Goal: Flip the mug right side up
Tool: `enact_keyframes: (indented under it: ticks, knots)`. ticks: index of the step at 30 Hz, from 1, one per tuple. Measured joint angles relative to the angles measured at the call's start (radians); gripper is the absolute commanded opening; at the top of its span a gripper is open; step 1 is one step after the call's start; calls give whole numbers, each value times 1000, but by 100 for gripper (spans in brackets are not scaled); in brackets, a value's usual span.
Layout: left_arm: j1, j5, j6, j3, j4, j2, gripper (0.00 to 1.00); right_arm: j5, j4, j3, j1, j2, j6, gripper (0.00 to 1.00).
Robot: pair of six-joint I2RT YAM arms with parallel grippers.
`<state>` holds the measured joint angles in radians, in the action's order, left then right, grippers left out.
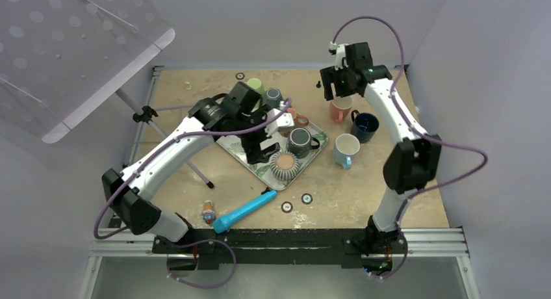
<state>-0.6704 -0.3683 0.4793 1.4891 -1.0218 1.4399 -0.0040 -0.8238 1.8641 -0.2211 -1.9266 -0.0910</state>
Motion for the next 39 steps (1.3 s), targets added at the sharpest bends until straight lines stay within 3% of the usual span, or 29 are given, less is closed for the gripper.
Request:
enact_keyframes:
  ticks: [3,6,10,13,16,21,23,27,32,35,38,39]
  knots:
    - [-91,32,50,143,-34,116,100,-44,159,-203,15,229,42,83]
    - [-176,44,104,397,-93,314,99,-95,319,-371,75,426,111,83]
    - [-237,39,146,754,-153,615,83,-114,513,-580,224,595,202,84]
    - [-246,45,163,889,-148,785,87,-119,584,-693,303,654,251,83]
    - [-245,83,178,904,-132,879,93,-127,614,-740,307,665,273,83]
    - [-240,186,216,946,-88,1002,93,-166,641,-772,300,676,283,82]
    - [-240,222,230,955,-67,1032,87,-174,648,-778,300,686,285,82]
    - [-238,283,277,964,-38,1067,66,-183,666,-780,300,704,285,81]
    - [-240,321,363,951,-47,1076,58,-200,676,-780,300,717,285,81]
    - [-240,317,393,933,-78,1076,40,-201,679,-781,300,718,285,81]
    - [-240,313,414,914,-110,1076,32,-203,679,-781,300,718,284,81]
    - [-240,313,419,906,-122,1076,24,-204,679,-781,300,718,284,81]
